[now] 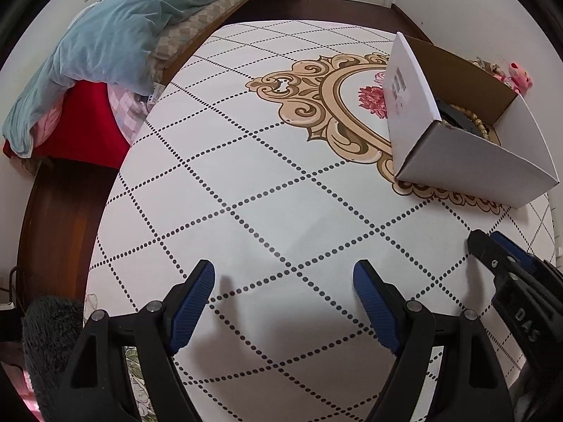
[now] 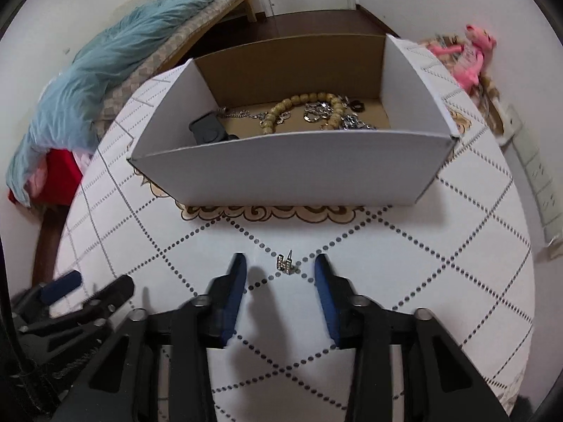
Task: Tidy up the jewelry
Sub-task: 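Grasp the small silver earring on the cloth with the right tool, then lower the earring into the cardboard box and open the right tool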
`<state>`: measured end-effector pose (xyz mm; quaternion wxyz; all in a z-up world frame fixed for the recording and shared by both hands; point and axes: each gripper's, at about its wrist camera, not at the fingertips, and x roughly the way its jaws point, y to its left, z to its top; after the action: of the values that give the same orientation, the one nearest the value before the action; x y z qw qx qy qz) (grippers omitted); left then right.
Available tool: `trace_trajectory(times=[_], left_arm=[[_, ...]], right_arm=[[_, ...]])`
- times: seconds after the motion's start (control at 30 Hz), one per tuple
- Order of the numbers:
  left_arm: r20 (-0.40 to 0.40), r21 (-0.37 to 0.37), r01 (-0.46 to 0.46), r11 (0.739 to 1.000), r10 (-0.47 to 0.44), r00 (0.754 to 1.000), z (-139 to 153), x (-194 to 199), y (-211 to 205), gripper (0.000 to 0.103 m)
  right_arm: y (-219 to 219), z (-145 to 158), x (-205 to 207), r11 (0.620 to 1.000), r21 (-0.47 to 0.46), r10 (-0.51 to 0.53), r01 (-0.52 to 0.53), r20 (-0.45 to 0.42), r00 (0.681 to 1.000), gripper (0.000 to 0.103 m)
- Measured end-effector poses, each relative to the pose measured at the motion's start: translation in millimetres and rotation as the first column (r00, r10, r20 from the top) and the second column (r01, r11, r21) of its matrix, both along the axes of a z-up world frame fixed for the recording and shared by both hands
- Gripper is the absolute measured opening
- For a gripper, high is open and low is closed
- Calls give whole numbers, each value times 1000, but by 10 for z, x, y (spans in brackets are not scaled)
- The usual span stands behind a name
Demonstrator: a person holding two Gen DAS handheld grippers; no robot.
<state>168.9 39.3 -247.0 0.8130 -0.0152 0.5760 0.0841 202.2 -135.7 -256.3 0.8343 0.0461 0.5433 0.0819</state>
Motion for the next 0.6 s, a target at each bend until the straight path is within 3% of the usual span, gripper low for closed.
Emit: trace_trajectory(times=[0.03,0.07,0.23,0.47,0.6], left_arm=[[1,0,2,1000,-2,1000,7,4,-2,80],[1,-2,5,1000,-5,1000,23,1,-18,80],[16,-52,39,998,-38,999,224,80,-123,80],[88,-126,135,983,-125,988,731,397,-400,80],[93,-147,188,971,-175,980,880,721,-543,81]], right_arm=[[1,-2,-6,1000,-8,7,-7,2,1000,11],[9,-14,-11,1000,-14,11,-11,0,1000,9],[-80,88,-62,1000,25,2,-2,1,1000,8],[-421,785,31,989,146,-44,31,83,996,8],[-549,1017,332,989,149,-45,28,112,993,8]])
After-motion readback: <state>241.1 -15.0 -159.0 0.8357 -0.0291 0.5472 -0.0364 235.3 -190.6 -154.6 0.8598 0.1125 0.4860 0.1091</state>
